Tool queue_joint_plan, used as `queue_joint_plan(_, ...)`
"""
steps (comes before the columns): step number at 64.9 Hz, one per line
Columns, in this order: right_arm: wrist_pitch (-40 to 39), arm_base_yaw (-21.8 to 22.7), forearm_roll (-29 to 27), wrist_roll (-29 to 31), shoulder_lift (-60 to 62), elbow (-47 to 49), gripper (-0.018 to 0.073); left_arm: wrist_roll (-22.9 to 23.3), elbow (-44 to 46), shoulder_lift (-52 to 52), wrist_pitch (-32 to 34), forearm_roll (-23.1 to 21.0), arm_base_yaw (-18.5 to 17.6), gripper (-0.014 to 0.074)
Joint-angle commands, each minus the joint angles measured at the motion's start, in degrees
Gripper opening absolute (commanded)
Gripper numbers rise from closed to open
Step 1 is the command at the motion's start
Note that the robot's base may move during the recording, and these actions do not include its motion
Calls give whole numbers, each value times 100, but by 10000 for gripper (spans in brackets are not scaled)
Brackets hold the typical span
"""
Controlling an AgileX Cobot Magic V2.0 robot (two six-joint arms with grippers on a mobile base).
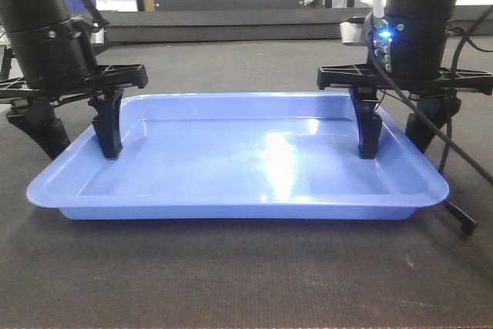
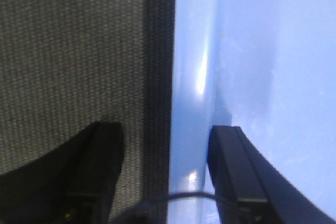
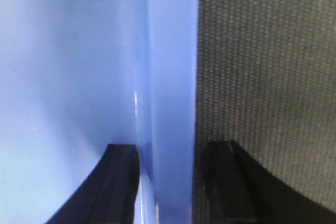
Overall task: Grab blue tray and place on right shelf
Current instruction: 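Close both grippers on the tray's side rims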
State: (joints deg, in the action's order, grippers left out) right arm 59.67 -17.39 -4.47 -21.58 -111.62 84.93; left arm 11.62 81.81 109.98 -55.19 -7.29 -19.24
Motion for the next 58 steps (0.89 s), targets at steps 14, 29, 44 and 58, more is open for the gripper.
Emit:
queue_joint_plan(14, -46, 18, 39, 2, 278, 173, 400, 11, 173, -260, 38, -59, -27, 273)
queue_joint_plan(29, -46, 18, 39, 2, 278, 173, 298, 11, 173, -260, 28, -85, -27, 263)
queue_joint_plan(44, -46, 18, 39, 2, 278, 173, 288, 11, 173, -260, -19, -85, -27, 85)
queue_joint_plan(58, -56, 18, 39, 2, 278, 173, 288, 11, 173, -260, -31, -85, -27, -1)
